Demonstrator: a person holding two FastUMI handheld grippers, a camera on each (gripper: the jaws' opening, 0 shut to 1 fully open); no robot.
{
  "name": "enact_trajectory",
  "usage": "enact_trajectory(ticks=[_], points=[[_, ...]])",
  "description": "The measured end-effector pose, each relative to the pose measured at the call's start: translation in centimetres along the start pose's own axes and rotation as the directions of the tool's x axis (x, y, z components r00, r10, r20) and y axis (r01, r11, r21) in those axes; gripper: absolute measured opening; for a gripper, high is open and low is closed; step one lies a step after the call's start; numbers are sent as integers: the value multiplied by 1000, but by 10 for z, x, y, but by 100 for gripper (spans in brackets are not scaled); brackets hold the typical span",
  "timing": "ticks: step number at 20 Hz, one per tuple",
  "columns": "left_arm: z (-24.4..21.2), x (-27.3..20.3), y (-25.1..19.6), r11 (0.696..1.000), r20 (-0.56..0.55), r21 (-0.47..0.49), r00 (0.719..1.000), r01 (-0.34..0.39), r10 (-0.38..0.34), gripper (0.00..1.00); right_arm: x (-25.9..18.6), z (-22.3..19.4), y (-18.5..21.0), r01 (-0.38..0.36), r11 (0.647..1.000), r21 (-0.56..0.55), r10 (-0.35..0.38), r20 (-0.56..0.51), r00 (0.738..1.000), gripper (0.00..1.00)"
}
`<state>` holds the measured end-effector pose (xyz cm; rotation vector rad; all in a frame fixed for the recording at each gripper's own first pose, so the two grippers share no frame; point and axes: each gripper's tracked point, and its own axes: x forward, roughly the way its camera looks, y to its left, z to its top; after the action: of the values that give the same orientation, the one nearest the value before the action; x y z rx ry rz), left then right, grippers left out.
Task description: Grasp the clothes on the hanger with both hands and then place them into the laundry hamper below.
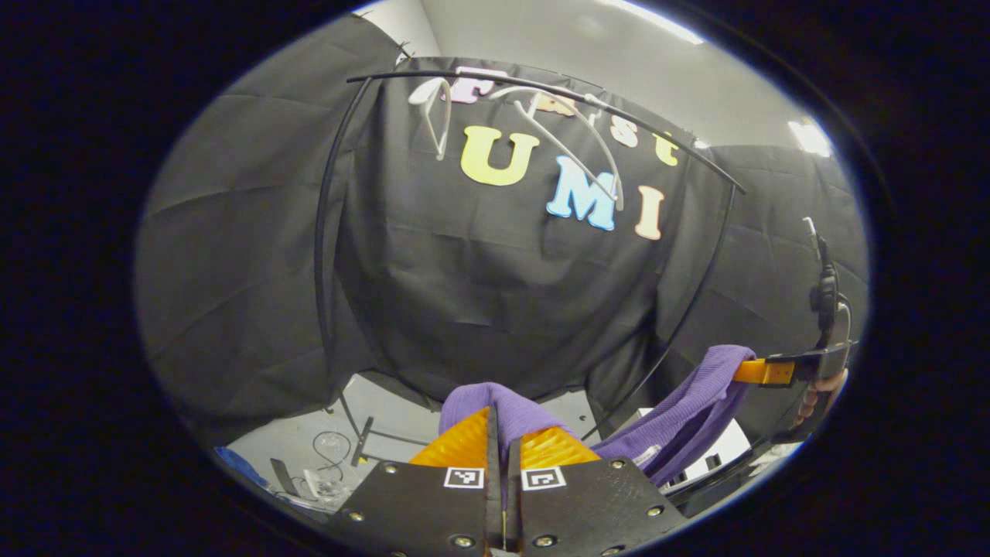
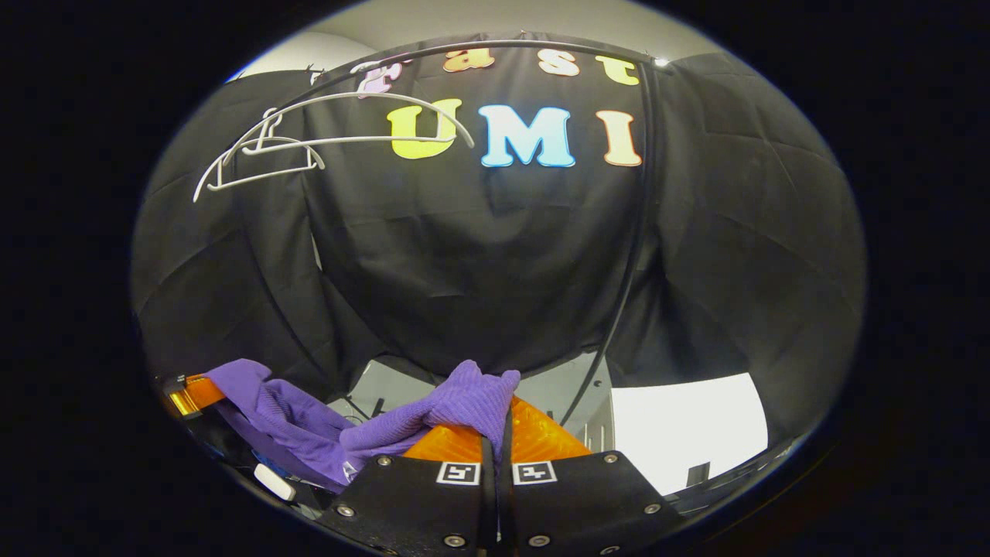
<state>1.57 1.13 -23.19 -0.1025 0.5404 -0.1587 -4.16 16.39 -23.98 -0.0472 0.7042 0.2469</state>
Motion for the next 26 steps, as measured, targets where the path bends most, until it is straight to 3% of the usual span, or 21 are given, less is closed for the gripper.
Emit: enact_trajectory(ticks=[4,9,17,26], points=[[-12,24,-27,998,-44,43,998,36,-34,2,16,-20,13,-36,999,19,37,-55,998,2],[-48,50,-43,994,-132,51,987,99,-91,0,35,-46,9,-2,996,91,13,-116,993,2],[-118,96,-50,980,-281,110,951,165,-129,3,65,-131,6,88,974,208,-13,-338,941,4],[-162,116,-52,976,-358,127,926,175,-120,3,77,-181,20,78,982,170,-1,-412,911,5]])
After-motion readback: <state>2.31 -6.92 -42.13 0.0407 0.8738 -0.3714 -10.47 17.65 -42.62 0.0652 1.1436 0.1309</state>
